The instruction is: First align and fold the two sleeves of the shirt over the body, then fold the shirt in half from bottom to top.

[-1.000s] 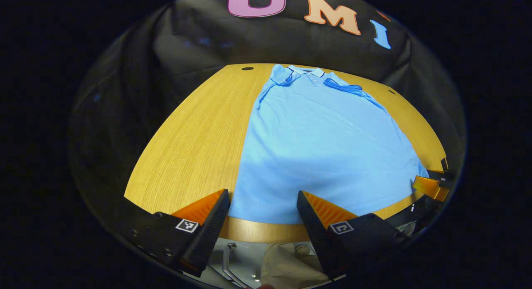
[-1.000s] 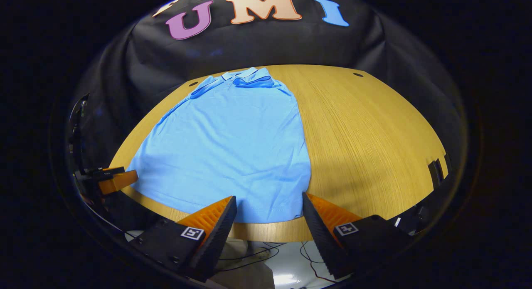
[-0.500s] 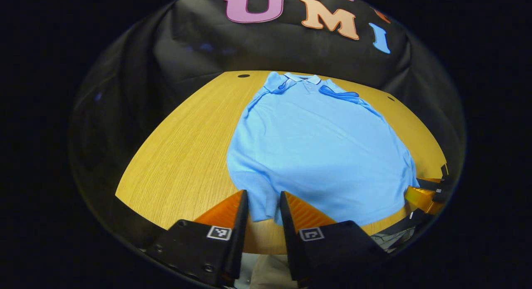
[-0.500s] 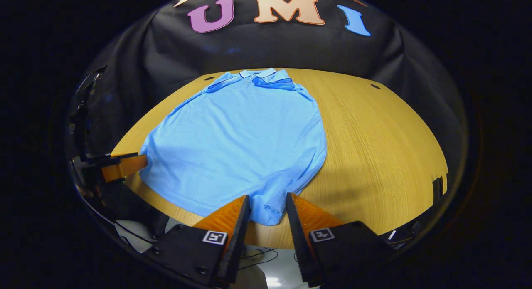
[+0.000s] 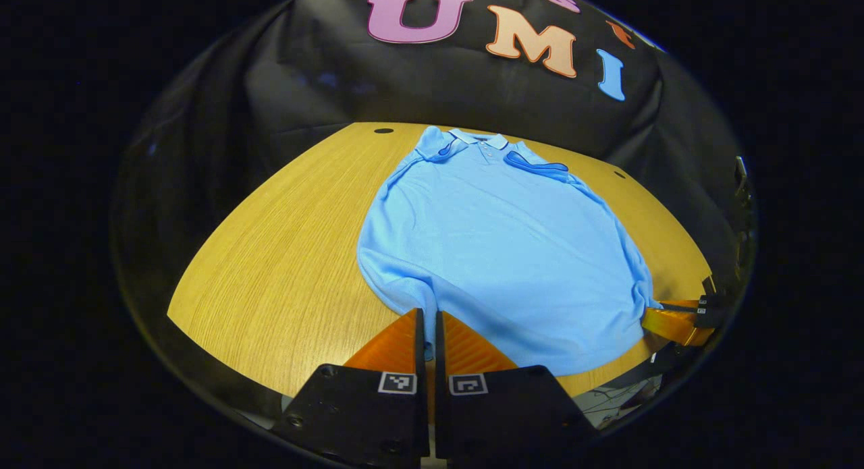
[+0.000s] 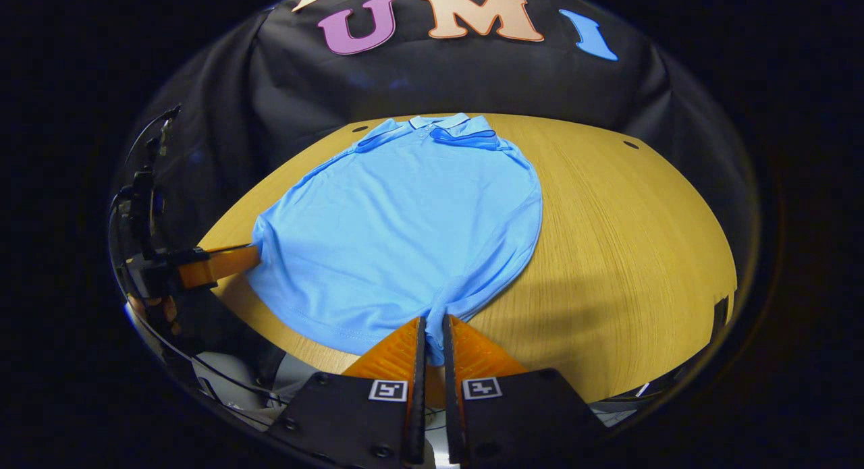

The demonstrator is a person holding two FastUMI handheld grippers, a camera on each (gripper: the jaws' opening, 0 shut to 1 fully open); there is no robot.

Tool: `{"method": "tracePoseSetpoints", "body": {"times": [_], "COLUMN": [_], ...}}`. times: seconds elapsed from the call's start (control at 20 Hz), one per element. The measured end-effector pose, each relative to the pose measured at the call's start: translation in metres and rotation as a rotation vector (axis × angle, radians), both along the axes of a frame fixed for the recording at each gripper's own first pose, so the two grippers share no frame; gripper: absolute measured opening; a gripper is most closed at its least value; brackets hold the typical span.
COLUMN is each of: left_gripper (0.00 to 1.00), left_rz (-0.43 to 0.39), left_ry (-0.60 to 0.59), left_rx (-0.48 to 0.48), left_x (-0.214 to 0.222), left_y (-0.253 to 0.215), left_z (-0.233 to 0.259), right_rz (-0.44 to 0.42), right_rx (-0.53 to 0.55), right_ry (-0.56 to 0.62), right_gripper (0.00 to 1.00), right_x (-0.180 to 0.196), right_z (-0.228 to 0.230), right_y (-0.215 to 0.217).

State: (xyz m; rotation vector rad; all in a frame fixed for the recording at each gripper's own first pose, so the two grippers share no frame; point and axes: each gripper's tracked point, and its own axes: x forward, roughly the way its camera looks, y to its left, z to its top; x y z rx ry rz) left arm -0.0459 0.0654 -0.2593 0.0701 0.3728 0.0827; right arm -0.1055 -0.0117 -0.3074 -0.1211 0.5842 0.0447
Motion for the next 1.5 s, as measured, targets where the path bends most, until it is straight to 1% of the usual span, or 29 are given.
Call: {"method": "tracePoseSetpoints", "body": {"times": [0.15, 0.2, 0.25, 0.3, 0.45, 0.6, 0.7, 0.85, 1.0, 1.15, 1.35, 1.5], "left_gripper": [0.03, 0.0, 0.0, 0.0, 0.0, 0.0, 0.0, 0.0, 0.0, 0.0, 0.0, 0.0], "left_rz": [-0.023, -0.025, -0.023, -0.021, -0.006, 0.004, 0.007, -0.019, -0.04, -0.052, -0.08, -0.09], "left_ry": [0.002, 0.004, 0.006, 0.002, -0.012, -0.023, -0.005, -0.034, -0.051, -0.076, -0.109, -0.125], "left_rx": [-0.014, -0.019, -0.026, -0.03, -0.04, -0.047, -0.048, -0.073, -0.074, -0.091, -0.114, -0.113], "left_x": [0.0, 0.001, 0.003, 0.004, 0.006, 0.009, 0.014, 0.03, 0.052, 0.083, 0.13, 0.171], "left_y": [0.0, 0.0, 0.0, 0.0, 0.0, 0.0, -0.002, -0.009, -0.007, -0.002, 0.006, 0.016], "left_z": [0.001, 0.0, 0.0, 0.001, 0.002, 0.004, 0.005, 0.023, 0.042, 0.068, 0.108, 0.132], "right_rz": [0.021, 0.012, 0.001, 0.003, 0.001, -0.004, -0.016, -0.031, -0.05, -0.067, -0.102, -0.131], "right_rx": [-0.008, -0.009, -0.01, -0.008, 0.024, 0.05, 0.035, 0.05, 0.058, 0.044, 0.028, 0.011], "right_ry": [0.01, 0.016, 0.022, 0.022, 0.027, 0.043, 0.031, 0.021, -0.009, -0.054, -0.108, -0.149], "right_gripper": [0.16, 0.16, 0.16, 0.12, 0.1, 0.03, 0.03, 0.02, 0.03, 0.02, 0.02, 0.02], "right_x": [0.001, 0.002, 0.004, 0.004, 0.006, 0.006, 0.009, 0.017, 0.039, 0.074, 0.135, 0.184], "right_z": [0.0, 0.0, -0.001, 0.001, 0.0, 0.001, 0.005, 0.013, 0.035, 0.062, 0.094, 0.117], "right_y": [0.003, 0.004, 0.002, 0.003, 0.004, 0.005, 0.005, 0.009, 0.012, 0.013, 0.008, 0.002]}}
